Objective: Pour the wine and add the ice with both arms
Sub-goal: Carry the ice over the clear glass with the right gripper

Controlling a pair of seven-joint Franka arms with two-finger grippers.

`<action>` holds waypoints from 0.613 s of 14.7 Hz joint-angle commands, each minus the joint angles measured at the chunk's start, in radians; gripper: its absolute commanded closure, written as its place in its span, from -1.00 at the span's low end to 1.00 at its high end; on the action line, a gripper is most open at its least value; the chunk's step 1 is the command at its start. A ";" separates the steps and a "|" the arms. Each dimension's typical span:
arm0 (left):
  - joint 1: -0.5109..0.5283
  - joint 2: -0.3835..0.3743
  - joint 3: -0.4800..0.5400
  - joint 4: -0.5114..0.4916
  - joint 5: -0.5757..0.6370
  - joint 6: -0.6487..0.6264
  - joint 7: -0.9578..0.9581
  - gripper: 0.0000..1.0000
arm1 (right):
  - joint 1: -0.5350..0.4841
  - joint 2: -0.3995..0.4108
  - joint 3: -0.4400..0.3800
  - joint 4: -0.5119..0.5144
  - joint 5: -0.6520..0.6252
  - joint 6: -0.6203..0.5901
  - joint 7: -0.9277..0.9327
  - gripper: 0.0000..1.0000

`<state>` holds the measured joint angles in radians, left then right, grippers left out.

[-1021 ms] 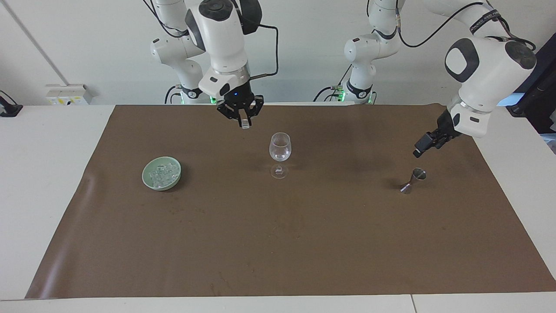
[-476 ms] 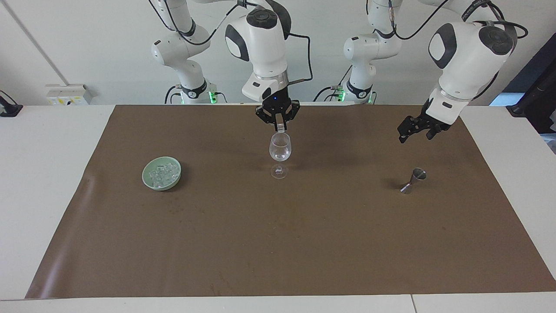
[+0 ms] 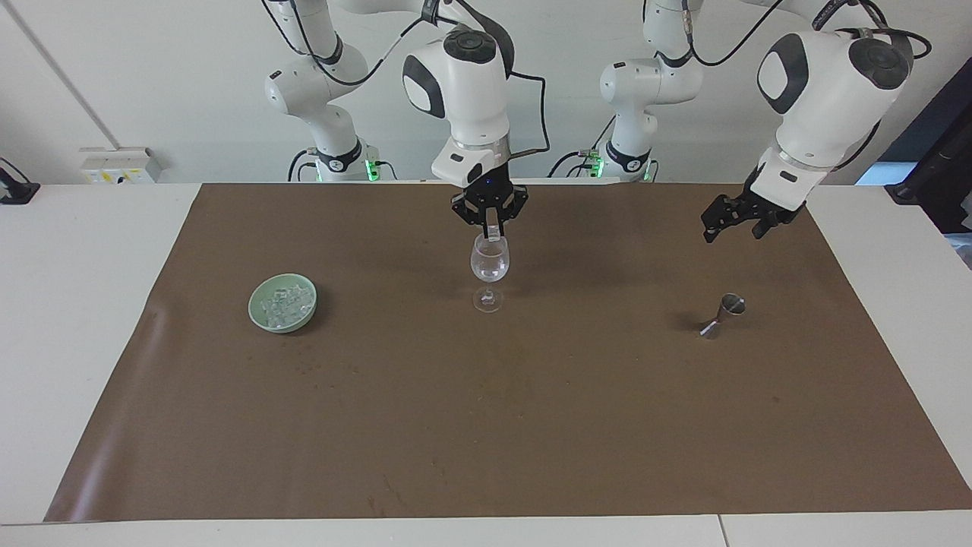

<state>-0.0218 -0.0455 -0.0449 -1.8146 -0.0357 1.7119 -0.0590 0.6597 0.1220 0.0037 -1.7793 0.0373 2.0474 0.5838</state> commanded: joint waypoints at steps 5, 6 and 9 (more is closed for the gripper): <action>-0.017 -0.027 0.017 -0.017 0.003 -0.069 0.027 -1.00 | -0.011 -0.002 -0.004 -0.028 -0.016 0.053 0.010 0.69; -0.015 -0.025 0.016 -0.012 0.002 -0.067 0.028 -1.00 | -0.011 -0.008 -0.004 -0.041 -0.016 0.050 0.011 0.61; -0.017 -0.011 0.016 0.026 0.002 -0.075 0.028 -1.00 | -0.008 -0.012 -0.004 -0.046 -0.016 0.028 0.011 0.32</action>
<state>-0.0225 -0.0486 -0.0432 -1.8030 -0.0361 1.6561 -0.0430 0.6573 0.1296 -0.0060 -1.8013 0.0366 2.0809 0.5838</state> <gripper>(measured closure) 0.000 0.736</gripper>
